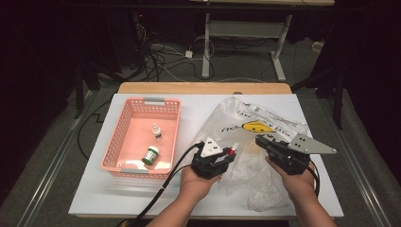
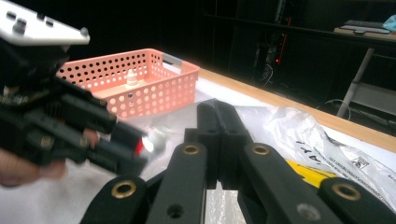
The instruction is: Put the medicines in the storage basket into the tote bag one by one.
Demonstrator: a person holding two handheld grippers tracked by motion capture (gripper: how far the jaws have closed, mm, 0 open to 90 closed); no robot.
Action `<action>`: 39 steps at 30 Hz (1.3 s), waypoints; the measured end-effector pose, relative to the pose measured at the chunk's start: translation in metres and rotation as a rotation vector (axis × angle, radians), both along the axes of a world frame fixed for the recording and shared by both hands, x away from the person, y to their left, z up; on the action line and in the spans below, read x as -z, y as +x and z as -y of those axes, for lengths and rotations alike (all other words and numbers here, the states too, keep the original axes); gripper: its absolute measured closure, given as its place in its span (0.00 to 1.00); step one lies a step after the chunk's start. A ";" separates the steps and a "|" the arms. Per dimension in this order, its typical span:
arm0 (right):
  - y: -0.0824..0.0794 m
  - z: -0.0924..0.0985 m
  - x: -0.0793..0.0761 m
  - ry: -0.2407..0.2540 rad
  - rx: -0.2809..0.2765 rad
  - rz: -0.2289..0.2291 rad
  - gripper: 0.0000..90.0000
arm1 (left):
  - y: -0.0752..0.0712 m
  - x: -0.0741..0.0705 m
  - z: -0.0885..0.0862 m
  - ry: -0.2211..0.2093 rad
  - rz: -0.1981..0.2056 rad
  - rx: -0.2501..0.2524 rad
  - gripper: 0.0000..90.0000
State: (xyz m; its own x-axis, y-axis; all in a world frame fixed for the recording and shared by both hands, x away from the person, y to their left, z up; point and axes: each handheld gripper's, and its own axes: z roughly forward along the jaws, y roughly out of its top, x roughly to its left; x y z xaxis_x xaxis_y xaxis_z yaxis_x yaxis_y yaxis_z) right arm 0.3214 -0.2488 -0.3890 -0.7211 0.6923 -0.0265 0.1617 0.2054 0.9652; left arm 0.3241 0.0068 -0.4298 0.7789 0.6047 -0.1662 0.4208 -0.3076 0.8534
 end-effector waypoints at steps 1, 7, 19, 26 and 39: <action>0.001 0.000 0.000 0.000 0.002 0.001 1.00 | 0.000 0.001 0.003 -0.001 0.000 0.001 0.74; 0.003 0.002 -0.003 0.020 0.004 0.012 1.00 | 0.008 0.000 0.024 0.014 0.017 -0.001 0.74; 0.008 0.011 -0.005 0.042 0.030 0.023 1.00 | 0.037 0.019 0.055 0.061 0.025 -0.025 0.74; 0.013 0.017 -0.002 0.050 0.050 0.006 1.00 | 0.049 0.026 0.067 0.079 0.034 -0.026 0.74; 0.017 0.019 0.002 0.043 0.057 -0.002 1.00 | 0.064 0.037 0.079 0.085 -0.006 -0.057 0.74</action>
State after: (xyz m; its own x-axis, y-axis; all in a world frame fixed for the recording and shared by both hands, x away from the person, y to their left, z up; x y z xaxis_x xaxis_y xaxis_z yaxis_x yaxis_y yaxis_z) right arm 0.3384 -0.2677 -0.3906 -0.6807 0.7325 0.0054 0.1738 0.1543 0.9726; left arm 0.3881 -0.0722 -0.4666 0.7423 0.6598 -0.1170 0.4446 -0.3544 0.8226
